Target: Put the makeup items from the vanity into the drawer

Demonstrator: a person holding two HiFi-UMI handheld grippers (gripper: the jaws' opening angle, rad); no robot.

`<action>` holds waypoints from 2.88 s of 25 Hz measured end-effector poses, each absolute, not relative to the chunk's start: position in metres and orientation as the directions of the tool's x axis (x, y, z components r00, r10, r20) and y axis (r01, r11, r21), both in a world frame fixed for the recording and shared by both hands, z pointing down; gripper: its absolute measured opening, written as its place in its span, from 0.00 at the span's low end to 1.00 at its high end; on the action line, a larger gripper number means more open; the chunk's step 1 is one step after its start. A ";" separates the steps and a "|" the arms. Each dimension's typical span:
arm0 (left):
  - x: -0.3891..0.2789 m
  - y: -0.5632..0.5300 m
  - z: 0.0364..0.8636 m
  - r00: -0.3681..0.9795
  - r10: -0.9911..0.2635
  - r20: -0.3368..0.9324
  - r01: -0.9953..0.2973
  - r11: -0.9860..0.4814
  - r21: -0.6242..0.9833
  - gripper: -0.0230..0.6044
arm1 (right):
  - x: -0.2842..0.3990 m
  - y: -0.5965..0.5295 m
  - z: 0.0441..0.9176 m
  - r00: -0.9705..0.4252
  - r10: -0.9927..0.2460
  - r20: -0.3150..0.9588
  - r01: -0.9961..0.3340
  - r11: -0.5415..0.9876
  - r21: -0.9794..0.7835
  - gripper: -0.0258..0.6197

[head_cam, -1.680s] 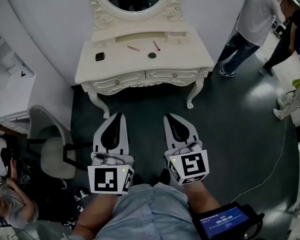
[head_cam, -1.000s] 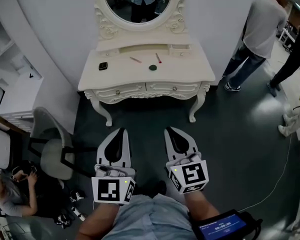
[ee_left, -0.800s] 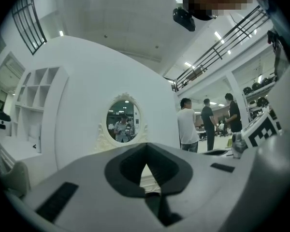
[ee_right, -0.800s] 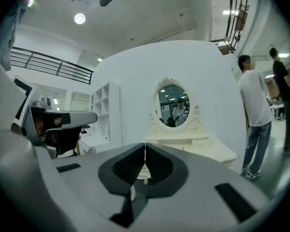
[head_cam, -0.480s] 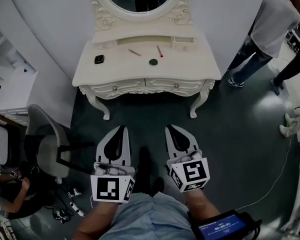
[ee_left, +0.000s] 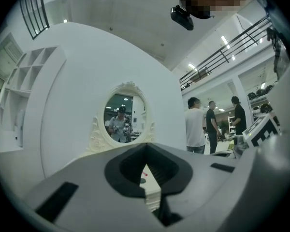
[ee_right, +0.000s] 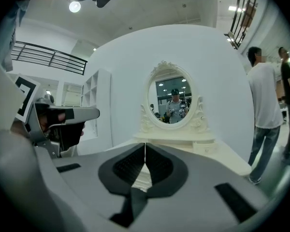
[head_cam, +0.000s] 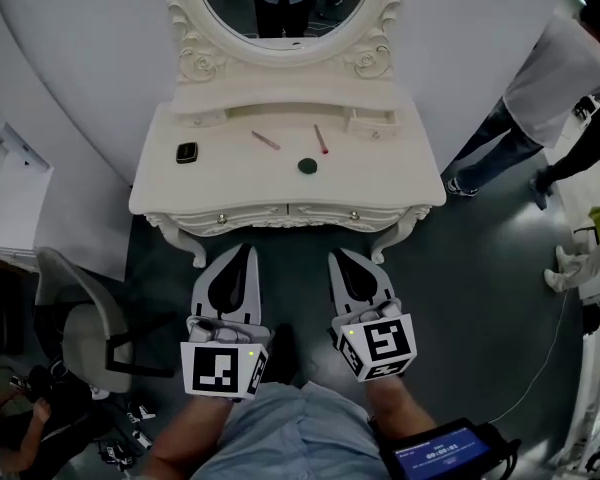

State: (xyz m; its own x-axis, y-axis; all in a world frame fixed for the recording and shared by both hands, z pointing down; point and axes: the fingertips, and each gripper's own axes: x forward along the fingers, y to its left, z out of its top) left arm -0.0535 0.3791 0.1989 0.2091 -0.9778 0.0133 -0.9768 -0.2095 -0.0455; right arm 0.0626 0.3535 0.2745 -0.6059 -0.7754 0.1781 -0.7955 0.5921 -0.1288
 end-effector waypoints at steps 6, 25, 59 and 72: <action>-0.072 0.329 0.186 0.243 -0.970 -0.024 -0.969 -0.242 -0.044 0.03 | 0.041 0.300 0.262 -0.589 -0.792 0.162 -0.808 0.581 -0.098 0.04; -0.073 0.244 0.219 0.325 -0.945 0.025 -0.945 -0.326 -0.022 0.03 | 0.034 0.227 0.296 -0.544 -0.809 0.222 -0.838 0.538 -0.092 0.04; -0.077 0.052 0.352 0.212 -0.943 0.257 -0.977 -0.207 0.049 0.03 | -0.022 0.072 0.498 -0.681 -0.408 0.608 -0.602 0.784 -0.148 0.43; -0.086 0.044 0.357 0.151 -0.947 0.284 -0.989 -0.146 0.037 0.03 | -0.023 0.066 0.513 -0.630 -0.350 0.693 -0.591 0.795 -0.136 0.33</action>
